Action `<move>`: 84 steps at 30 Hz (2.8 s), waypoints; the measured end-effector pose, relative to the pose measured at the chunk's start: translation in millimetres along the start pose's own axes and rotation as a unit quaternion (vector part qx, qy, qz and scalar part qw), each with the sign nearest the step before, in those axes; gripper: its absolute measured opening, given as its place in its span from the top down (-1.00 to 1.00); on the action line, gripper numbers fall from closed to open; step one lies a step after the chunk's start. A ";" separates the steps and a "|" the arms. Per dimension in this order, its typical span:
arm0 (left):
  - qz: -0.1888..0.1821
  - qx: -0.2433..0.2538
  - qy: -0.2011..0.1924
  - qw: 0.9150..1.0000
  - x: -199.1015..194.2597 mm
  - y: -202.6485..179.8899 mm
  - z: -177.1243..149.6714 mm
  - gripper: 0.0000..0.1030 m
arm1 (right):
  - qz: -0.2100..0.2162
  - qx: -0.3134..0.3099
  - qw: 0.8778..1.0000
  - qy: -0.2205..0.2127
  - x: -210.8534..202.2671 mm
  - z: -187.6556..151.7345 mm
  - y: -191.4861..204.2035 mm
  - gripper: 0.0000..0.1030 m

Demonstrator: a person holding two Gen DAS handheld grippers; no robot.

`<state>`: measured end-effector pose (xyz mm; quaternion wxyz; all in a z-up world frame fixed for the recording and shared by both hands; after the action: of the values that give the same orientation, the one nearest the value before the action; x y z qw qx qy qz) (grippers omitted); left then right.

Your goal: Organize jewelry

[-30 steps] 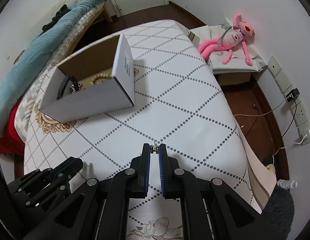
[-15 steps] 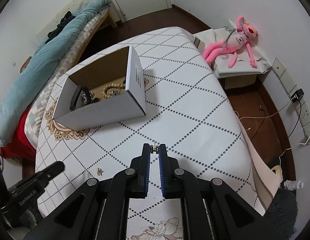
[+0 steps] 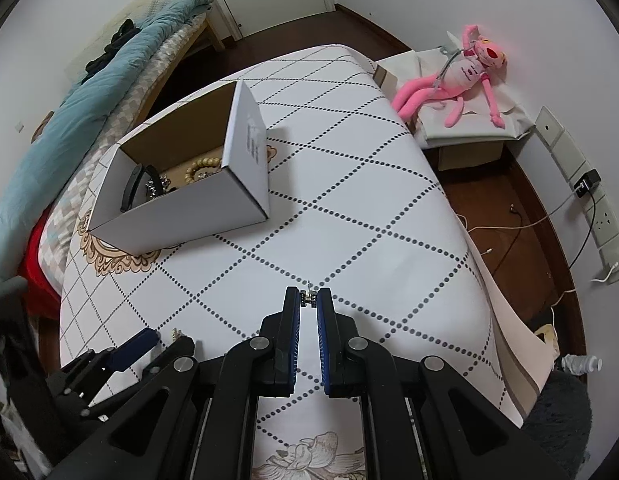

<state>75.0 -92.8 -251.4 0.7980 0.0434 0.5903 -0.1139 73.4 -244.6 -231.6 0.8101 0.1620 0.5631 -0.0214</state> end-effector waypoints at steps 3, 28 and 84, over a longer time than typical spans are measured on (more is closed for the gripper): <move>0.007 0.001 -0.004 1.000 0.9 -2.5 -0.8 0.22 | -0.001 0.001 1.000 0.000 0.5 0.4 -1.3 0.83; -0.042 -0.003 -0.065 0.997 -54.2 -0.5 28.6 0.96 | 0.020 -0.006 0.999 -0.030 -27.3 19.6 14.8 0.83; 0.033 -0.021 0.020 0.999 11.4 1.6 9.3 0.25 | 0.030 0.023 0.999 0.001 -4.0 13.4 -17.7 0.83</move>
<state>87.2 -94.7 -259.6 0.7899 0.0483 0.6069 -0.0737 80.2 -265.7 -227.9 0.8057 0.1976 0.5583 -0.0094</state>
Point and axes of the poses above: each gripper's, at about its wrist camera, not at the fingertips, and x roughly the way its jaws point, y to its left, z to its top, the point moved 6 cm from there along x, roughly the way its jaws point, and after that the axes turned 6 degrees about y, right-handed, at the moved point
